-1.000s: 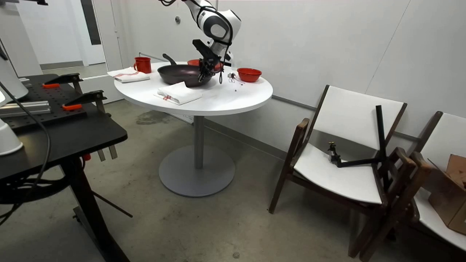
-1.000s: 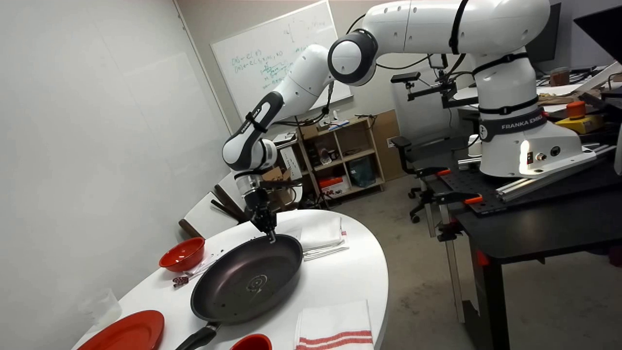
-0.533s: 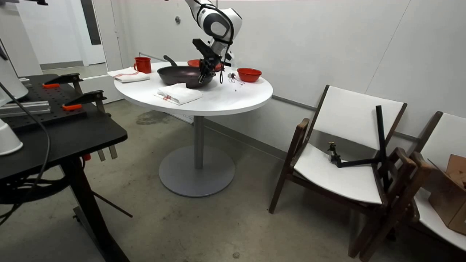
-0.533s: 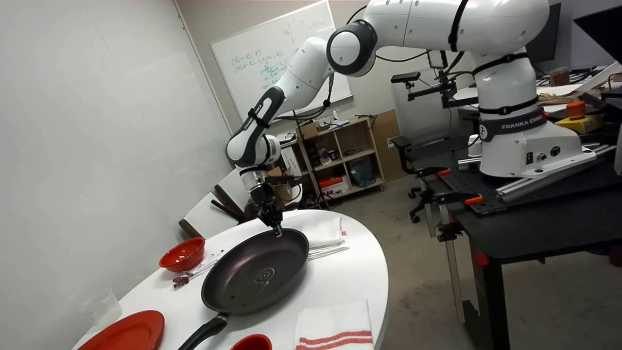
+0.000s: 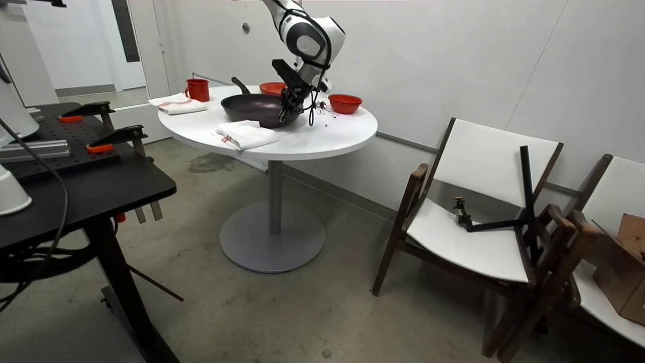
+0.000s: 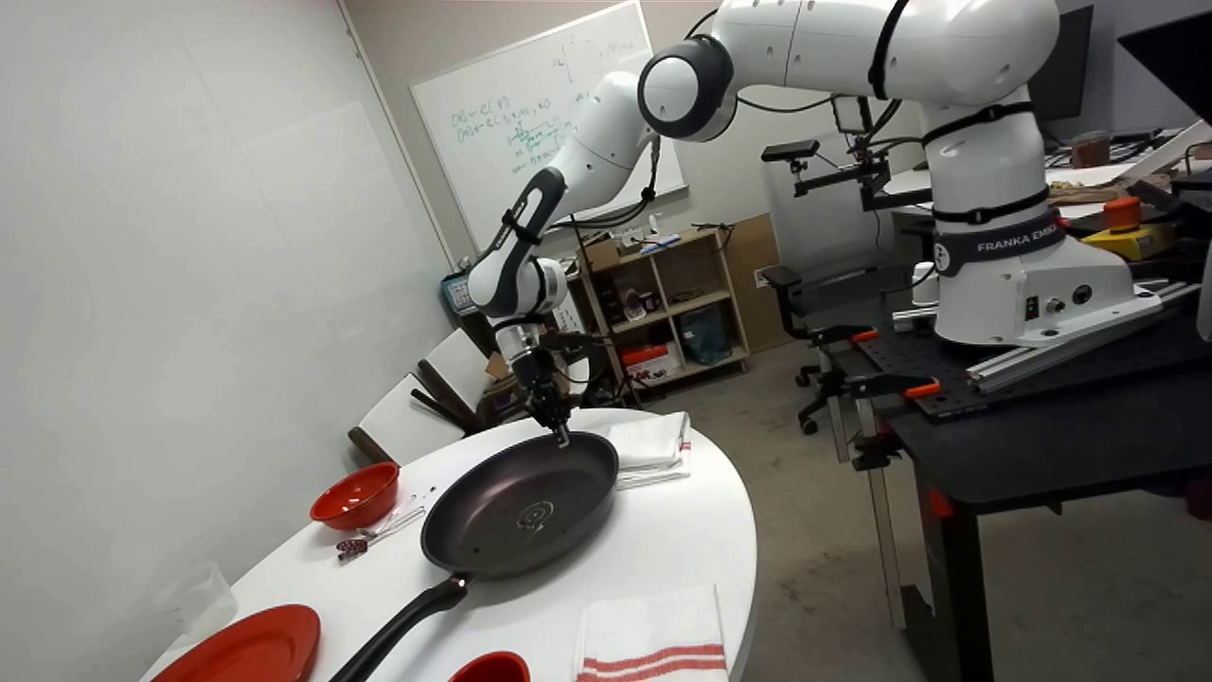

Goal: Move the frying pan slightly to the right

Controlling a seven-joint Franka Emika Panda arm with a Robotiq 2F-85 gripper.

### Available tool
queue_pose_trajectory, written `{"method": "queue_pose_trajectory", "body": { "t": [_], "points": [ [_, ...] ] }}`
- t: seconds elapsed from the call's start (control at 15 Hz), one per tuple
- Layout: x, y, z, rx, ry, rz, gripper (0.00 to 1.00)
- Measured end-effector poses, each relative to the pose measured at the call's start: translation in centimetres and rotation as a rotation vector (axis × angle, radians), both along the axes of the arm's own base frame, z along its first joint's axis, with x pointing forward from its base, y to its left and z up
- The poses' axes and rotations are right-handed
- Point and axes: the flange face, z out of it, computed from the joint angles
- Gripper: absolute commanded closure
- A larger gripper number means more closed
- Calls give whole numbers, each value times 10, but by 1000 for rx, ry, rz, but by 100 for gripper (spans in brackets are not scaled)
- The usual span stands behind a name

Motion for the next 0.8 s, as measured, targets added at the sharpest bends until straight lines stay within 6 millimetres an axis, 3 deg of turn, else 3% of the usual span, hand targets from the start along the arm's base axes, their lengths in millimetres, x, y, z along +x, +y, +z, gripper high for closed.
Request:
{"method": "queue_pose_trajectory", "body": {
  "t": [0.4, 0.8],
  "points": [
    [-12, -20, 0, 1, 3, -16, 96],
    [-19, -16, 0, -17, 8, 1, 96]
  ]
}}
